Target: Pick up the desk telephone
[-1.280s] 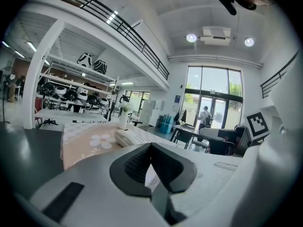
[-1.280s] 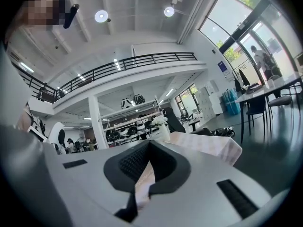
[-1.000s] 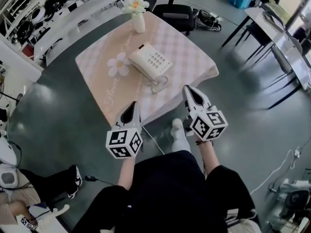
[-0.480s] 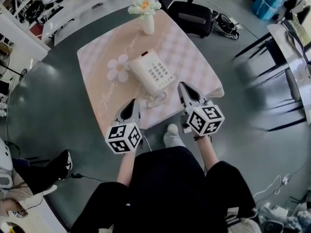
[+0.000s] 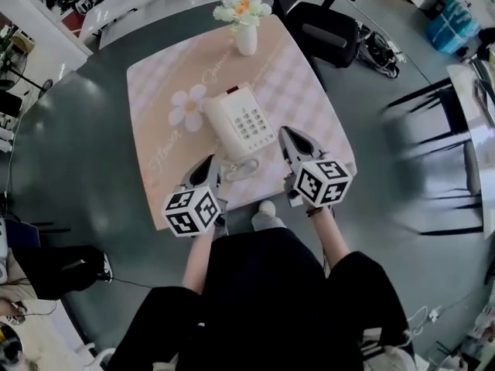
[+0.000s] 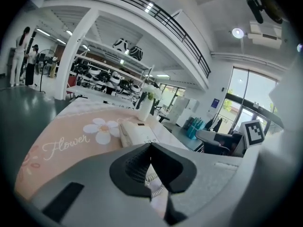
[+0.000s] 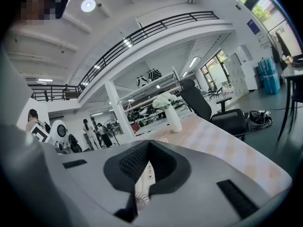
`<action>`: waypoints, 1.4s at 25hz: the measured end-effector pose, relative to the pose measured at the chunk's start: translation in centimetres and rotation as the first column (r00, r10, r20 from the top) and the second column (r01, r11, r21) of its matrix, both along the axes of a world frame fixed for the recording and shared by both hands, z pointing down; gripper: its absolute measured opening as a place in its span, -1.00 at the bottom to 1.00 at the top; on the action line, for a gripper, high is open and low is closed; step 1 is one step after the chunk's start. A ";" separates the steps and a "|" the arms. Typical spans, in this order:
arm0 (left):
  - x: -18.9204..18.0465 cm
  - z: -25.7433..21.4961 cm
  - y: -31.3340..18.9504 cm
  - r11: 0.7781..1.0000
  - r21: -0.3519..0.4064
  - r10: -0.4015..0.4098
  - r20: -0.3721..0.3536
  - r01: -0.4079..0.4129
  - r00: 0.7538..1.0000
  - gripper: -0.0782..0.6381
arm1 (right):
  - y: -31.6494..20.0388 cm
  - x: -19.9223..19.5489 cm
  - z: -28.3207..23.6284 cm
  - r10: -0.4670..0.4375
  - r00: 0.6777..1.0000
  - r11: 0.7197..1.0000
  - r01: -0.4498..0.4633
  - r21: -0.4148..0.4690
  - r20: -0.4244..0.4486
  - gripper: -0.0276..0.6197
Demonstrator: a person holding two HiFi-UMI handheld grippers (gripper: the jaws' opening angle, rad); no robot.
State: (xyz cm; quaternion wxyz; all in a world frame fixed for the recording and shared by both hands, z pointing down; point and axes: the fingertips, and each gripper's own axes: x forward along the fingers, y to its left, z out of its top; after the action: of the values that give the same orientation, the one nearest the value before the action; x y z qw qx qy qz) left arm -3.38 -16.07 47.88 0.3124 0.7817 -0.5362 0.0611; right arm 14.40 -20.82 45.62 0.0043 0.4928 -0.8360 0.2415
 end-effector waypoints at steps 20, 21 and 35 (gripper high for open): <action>-0.2 3.9 -4.3 0.983 -0.129 -0.142 -0.081 0.130 0.987 -0.76 | -8.0 -1.5 5.9 -0.163 0.987 0.977 0.163 -0.136 0.009 -0.93; -0.2 4.1 -4.7 0.982 -0.140 -0.143 -0.087 0.130 0.986 -0.73 | -8.5 -1.7 6.2 -0.163 0.986 0.975 0.165 -0.150 0.021 -0.93; -0.2 7.5 -8.5 0.964 -0.221 -0.190 -0.197 0.146 0.962 -0.10 | -12.9 -3.9 10.0 -0.223 0.971 0.930 0.237 -0.282 0.079 -0.60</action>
State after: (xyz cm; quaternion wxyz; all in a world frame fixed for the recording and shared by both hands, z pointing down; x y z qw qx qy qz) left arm -3.53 -24.60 55.37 0.4517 0.6988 -0.5546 0.0036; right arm 10.49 -33.70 55.62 0.0853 0.3798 -0.8435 0.3702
